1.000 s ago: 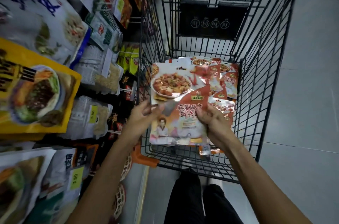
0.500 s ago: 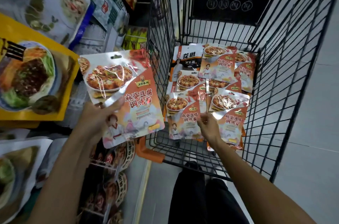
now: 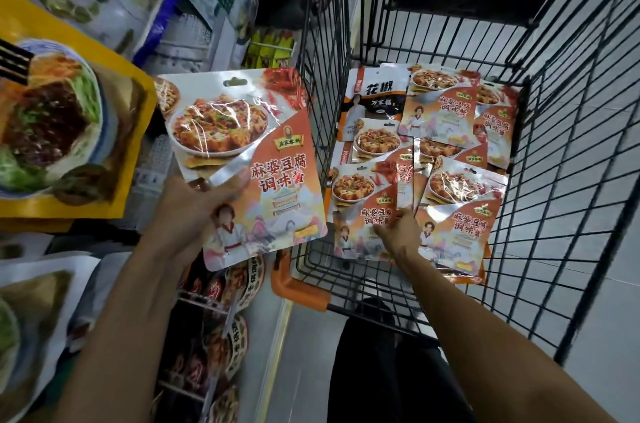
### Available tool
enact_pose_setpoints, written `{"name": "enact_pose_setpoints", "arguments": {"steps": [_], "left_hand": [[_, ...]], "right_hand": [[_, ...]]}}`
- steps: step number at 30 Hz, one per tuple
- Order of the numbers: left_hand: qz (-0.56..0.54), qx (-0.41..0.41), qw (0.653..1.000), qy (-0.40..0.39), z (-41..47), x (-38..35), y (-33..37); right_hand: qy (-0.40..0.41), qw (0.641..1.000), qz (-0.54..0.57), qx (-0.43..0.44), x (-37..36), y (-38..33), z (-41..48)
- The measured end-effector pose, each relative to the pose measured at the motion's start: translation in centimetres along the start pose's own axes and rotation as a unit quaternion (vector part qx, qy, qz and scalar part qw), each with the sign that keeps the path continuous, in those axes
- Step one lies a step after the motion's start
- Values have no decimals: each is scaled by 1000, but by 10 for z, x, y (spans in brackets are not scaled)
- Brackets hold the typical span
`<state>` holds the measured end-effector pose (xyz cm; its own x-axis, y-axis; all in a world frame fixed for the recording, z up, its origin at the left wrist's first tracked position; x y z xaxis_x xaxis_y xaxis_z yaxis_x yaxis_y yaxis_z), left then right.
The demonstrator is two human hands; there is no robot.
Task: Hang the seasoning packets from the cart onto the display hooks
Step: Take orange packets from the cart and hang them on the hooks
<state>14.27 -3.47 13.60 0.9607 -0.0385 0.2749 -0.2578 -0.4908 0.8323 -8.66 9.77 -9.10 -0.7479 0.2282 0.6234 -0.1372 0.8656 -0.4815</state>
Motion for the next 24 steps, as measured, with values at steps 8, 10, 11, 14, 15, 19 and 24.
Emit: {"name": "enact_pose_setpoints", "arguments": {"steps": [8, 10, 11, 14, 15, 19, 24], "left_hand": [[-15, 6, 1000, -12, -6, -8, -5], [-17, 20, 1000, -8, -8, -8, -7], [-13, 25, 1000, -7, -10, -8, -7], [-5, 37, 999, -6, -20, -6, -2], [-7, 42, 999, -8, -24, -5, 0], [-13, 34, 999, 3, -44, 2, 4], [-55, 21, 998, 33, -89, 13, 11]], "right_hand": [[-144, 968, 182, -94, -2, 0, -9], [-155, 972, 167, -65, -4, 0, -12], [-149, 976, 152, -49, -3, 0, -14], [-113, 985, 126, -18, 6, -3, -18], [-104, 986, 128, -8, 14, -6, -20], [-97, 973, 210, 15, 64, -17, -28], [-121, 950, 282, 51, 132, -44, -55]]}}
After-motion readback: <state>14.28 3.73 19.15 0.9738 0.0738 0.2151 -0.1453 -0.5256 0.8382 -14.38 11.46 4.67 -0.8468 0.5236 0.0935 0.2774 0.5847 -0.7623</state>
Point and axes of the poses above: each hand's wrist, its own z-axis towards the middle knuckle, its own x-axis out of the back of the hand, y = z × x, the point moved 1 cm from there along z, towards the middle knuckle, and after that the axes turned 10 degrees about y, right-handed, at the moved point
